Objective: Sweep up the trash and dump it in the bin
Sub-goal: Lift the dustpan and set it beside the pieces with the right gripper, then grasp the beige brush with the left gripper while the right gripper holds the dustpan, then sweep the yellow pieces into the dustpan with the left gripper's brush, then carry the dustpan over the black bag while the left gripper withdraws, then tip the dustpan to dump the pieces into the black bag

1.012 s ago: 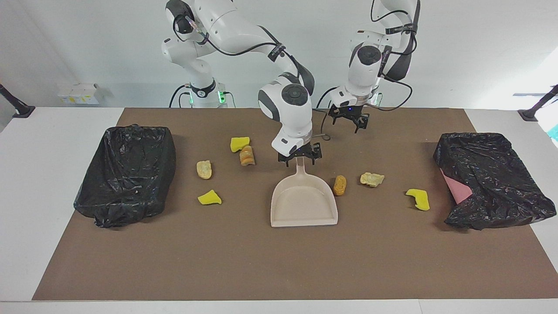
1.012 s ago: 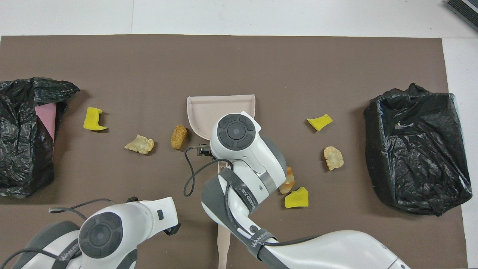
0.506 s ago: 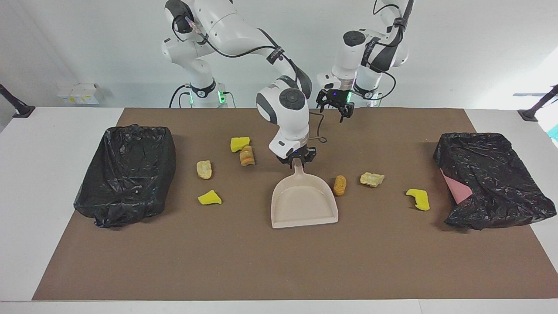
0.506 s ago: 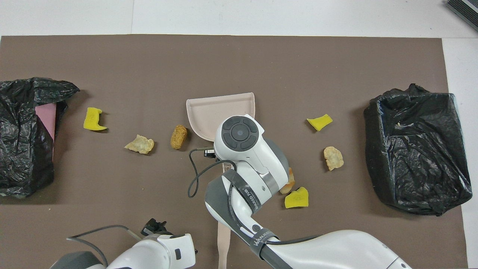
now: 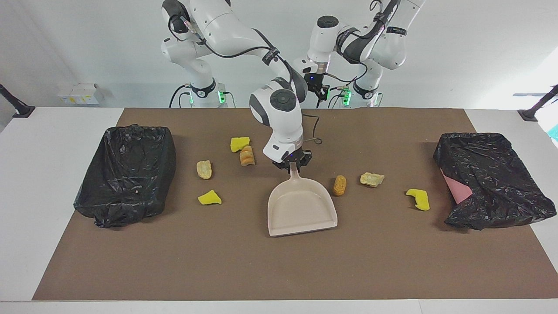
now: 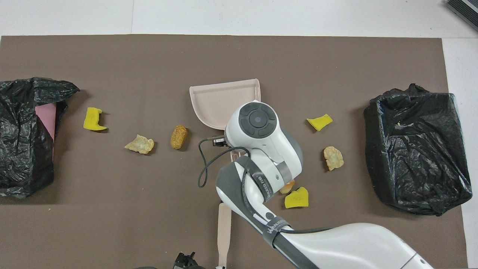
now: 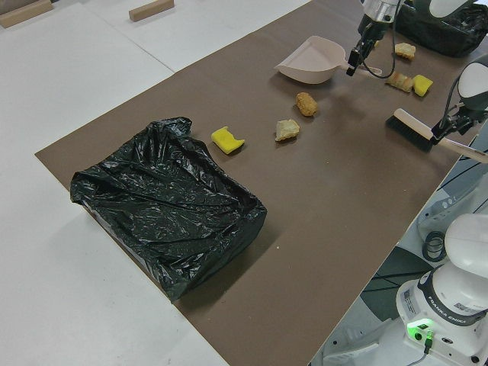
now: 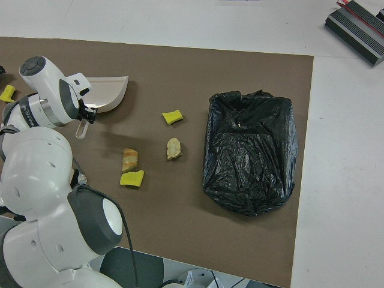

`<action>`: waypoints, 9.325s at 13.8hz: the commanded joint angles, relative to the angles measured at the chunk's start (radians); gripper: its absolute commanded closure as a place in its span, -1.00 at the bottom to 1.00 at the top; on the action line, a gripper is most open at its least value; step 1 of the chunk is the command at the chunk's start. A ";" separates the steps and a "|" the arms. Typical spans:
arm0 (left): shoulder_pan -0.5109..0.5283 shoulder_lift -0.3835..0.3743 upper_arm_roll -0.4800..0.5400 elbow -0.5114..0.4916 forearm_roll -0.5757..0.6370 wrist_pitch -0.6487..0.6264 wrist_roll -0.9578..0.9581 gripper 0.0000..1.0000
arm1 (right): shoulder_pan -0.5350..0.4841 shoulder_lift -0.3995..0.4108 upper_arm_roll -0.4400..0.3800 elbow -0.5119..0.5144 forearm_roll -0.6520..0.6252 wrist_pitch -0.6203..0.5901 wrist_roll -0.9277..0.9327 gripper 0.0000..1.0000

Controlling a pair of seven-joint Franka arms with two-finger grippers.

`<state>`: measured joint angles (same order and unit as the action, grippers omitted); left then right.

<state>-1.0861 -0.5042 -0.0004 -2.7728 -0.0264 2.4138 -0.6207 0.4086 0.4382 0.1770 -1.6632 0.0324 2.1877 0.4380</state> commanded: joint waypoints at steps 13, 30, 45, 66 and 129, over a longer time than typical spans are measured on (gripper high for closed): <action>-0.127 0.170 0.002 0.113 -0.003 -0.051 -0.363 1.00 | -0.169 -0.044 0.006 0.022 -0.138 -0.286 -1.143 1.00; 0.599 0.188 0.017 0.366 0.177 -0.423 -0.134 1.00 | -0.119 0.010 0.009 0.022 -0.193 -0.230 -1.297 1.00; 1.097 0.469 0.008 0.470 0.174 -0.151 0.454 1.00 | -0.085 -0.016 0.010 -0.041 -0.243 -0.238 -1.366 1.00; 0.390 0.516 0.007 0.479 -0.289 -0.002 0.294 1.00 | -0.096 -0.022 0.010 -0.063 -0.243 -0.226 -1.363 1.00; 1.275 0.506 -0.310 0.935 -0.058 -0.501 0.456 -1.00 | -0.688 -0.641 -0.011 -0.466 -1.049 -0.321 -1.734 1.00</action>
<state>0.2020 -0.0251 -0.3538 -1.8948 -0.1011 1.9597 -0.1752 -0.2819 -0.1697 0.1647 -2.1108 -0.9869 1.8922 -1.3214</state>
